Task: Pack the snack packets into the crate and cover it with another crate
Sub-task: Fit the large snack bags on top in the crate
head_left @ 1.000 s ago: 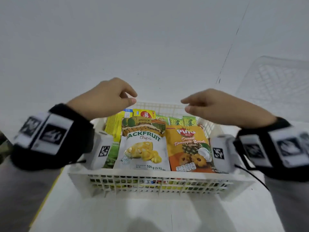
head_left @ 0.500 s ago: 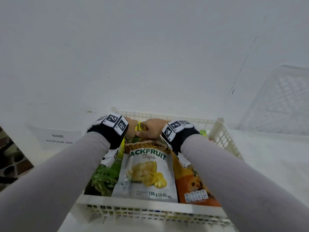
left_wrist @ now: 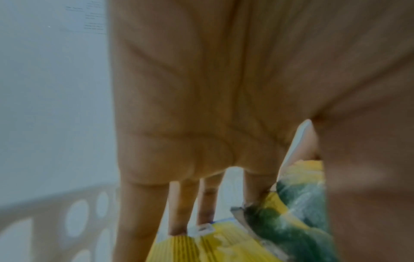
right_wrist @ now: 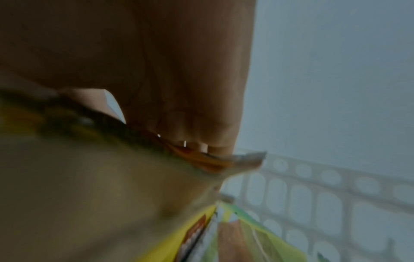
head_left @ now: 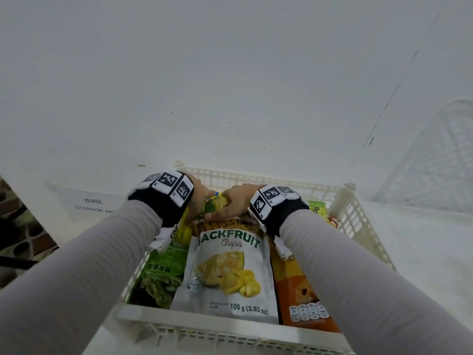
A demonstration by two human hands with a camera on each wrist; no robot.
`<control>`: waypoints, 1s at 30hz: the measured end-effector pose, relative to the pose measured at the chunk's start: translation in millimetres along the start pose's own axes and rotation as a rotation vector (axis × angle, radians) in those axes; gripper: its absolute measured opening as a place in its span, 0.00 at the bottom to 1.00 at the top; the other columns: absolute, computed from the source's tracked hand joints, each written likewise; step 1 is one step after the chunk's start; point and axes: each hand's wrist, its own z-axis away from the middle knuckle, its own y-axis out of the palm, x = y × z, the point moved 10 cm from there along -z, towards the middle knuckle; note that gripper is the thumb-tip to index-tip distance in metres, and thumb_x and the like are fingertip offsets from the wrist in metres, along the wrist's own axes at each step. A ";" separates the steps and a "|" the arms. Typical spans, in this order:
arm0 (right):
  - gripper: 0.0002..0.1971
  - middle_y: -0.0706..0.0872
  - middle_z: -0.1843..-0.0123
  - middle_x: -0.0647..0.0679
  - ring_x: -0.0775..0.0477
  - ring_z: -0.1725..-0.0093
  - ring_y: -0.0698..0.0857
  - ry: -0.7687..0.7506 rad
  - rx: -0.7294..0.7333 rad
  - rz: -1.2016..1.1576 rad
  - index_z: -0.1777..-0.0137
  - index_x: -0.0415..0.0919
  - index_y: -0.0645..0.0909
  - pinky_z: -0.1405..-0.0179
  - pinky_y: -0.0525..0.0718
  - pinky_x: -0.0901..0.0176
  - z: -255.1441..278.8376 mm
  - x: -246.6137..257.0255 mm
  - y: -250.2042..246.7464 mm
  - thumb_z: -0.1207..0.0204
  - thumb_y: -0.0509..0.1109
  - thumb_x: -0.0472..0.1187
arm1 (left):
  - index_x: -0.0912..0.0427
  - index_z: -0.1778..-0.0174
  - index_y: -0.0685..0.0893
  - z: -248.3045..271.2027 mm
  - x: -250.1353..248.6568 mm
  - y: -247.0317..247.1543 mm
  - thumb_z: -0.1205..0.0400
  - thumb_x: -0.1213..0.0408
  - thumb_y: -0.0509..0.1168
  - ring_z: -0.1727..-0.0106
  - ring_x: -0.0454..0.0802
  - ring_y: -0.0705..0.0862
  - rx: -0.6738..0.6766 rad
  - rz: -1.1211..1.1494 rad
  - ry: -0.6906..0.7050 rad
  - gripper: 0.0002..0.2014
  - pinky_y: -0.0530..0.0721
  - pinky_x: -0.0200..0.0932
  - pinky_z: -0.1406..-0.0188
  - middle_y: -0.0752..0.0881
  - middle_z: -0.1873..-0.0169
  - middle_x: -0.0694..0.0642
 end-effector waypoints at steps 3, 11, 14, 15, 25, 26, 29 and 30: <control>0.45 0.89 0.48 0.46 0.46 0.49 0.87 0.000 0.095 -0.084 0.42 0.46 0.84 0.41 0.83 0.47 8.0 -0.9 3.3 0.45 0.58 0.82 | 0.48 0.17 0.41 1.5 -6.2 1.5 0.27 0.56 0.74 0.24 0.58 0.66 0.049 0.000 0.036 0.53 0.72 0.44 0.45 0.61 0.21 0.60; 0.15 0.90 0.52 0.51 0.50 0.50 0.86 -0.073 -0.122 -0.563 0.47 0.43 0.89 0.44 0.82 0.57 31.9 -32.6 -25.4 0.28 0.75 0.51 | 0.63 0.33 0.80 23.0 0.4 -38.3 0.20 0.77 0.57 0.35 0.51 0.78 -0.244 0.568 0.252 0.20 0.75 0.39 0.42 0.79 0.33 0.57; 0.06 0.88 0.61 0.52 0.53 0.59 0.85 -0.077 -0.137 -0.616 0.55 0.45 0.89 0.55 0.82 0.60 33.1 -38.4 -23.0 0.29 0.76 0.45 | 0.67 0.41 0.83 21.1 -12.8 -41.2 0.16 0.65 0.61 0.63 0.41 0.81 -0.272 0.754 0.367 0.13 0.77 0.32 0.62 0.85 0.58 0.51; 0.03 0.87 0.63 0.53 0.53 0.60 0.85 -0.072 -0.141 -0.616 0.59 0.48 0.88 0.56 0.82 0.60 32.9 -37.9 -22.5 0.28 0.76 0.46 | 0.68 0.45 0.84 19.9 -15.2 -41.7 0.16 0.63 0.61 0.69 0.39 0.79 -0.278 0.776 0.385 0.12 0.76 0.31 0.67 0.84 0.64 0.50; 0.20 0.86 0.58 0.44 0.48 0.58 0.81 0.057 -0.101 -0.505 0.53 0.33 0.88 0.43 0.80 0.50 24.9 -42.3 -17.8 0.27 0.73 0.53 | 0.63 0.63 0.83 14.2 -14.9 -27.1 0.17 0.73 0.60 0.75 0.44 0.78 -0.183 0.973 0.436 0.10 0.78 0.36 0.72 0.83 0.72 0.54; 0.22 0.86 0.60 0.44 0.50 0.61 0.82 0.061 -0.092 -0.525 0.53 0.32 0.87 0.46 0.81 0.49 26.1 -44.0 -18.2 0.28 0.73 0.54 | 0.63 0.63 0.83 14.5 -15.0 -25.7 0.16 0.74 0.59 0.75 0.44 0.78 -0.167 1.015 0.444 0.11 0.77 0.35 0.74 0.84 0.73 0.54; 0.20 0.86 0.60 0.49 0.53 0.64 0.82 0.081 -0.082 -0.599 0.47 0.36 0.88 0.55 0.81 0.53 30.2 -53.0 -18.7 0.28 0.74 0.54 | 0.65 0.59 0.81 15.1 -15.0 -24.4 0.16 0.78 0.56 0.69 0.46 0.81 -0.139 1.102 0.465 0.10 0.79 0.36 0.66 0.84 0.69 0.55; 0.18 0.86 0.55 0.50 0.51 0.57 0.82 0.084 -0.074 -0.618 0.45 0.37 0.88 0.48 0.80 0.51 31.8 -55.2 -17.4 0.27 0.73 0.51 | 0.66 0.55 0.79 15.5 -16.1 -24.0 0.16 0.78 0.55 0.65 0.49 0.80 -0.133 1.106 0.465 0.09 0.78 0.40 0.62 0.83 0.66 0.57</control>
